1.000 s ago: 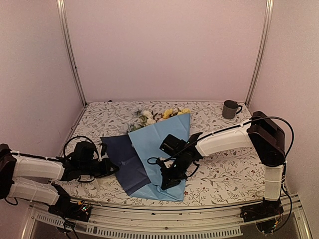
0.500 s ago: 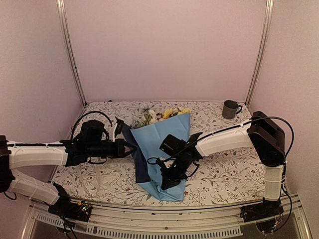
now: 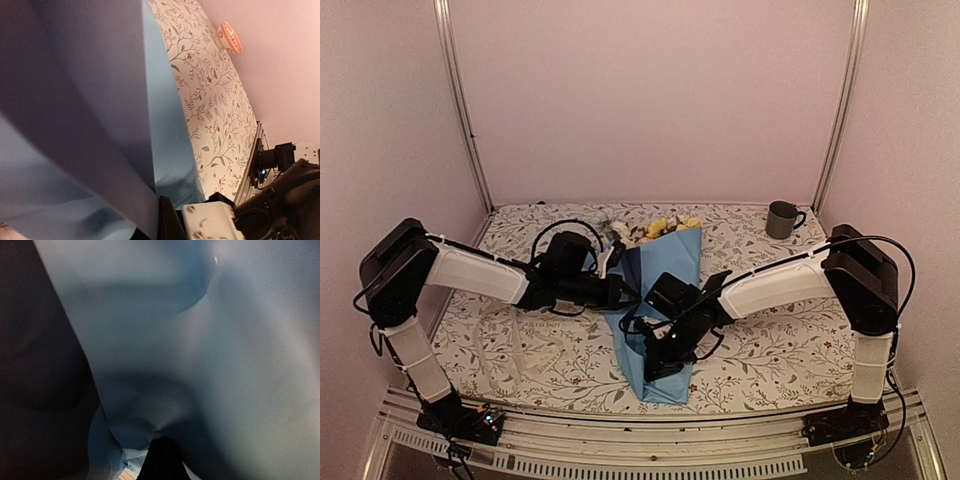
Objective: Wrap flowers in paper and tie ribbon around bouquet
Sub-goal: Fold the 2/3-folded wrapping paper at the center of the board.
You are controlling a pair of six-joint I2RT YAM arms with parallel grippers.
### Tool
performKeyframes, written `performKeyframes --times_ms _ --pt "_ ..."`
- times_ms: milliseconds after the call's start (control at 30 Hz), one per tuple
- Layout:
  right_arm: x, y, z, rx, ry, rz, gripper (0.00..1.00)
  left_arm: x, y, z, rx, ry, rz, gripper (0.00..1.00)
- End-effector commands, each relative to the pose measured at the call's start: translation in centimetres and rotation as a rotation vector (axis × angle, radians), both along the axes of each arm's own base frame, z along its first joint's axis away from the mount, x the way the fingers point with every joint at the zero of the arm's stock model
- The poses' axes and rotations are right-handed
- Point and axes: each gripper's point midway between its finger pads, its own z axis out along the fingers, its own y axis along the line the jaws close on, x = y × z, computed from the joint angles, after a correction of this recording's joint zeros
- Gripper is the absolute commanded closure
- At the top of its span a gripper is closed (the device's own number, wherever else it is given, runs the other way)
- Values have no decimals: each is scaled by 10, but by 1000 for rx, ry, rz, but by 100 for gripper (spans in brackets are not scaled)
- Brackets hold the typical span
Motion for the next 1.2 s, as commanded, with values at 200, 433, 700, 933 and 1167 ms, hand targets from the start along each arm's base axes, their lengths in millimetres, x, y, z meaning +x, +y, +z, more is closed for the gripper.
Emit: performKeyframes --times_ms 200,433,700,933,1167 --pt "-9 -17 0 -40 -40 -13 100 -5 -25 -52 55 83 -60 100" --pt "7 -20 54 91 -72 -76 96 -4 -15 -66 127 75 -36 100" --pt "61 -75 41 60 -88 -239 93 -2 -18 -59 137 40 -44 100" --pt "76 -77 -3 26 -68 -182 94 -5 -32 -29 127 -31 -75 100" --pt "73 -74 -9 68 -57 -180 94 -21 -73 22 33 -121 -186 100"
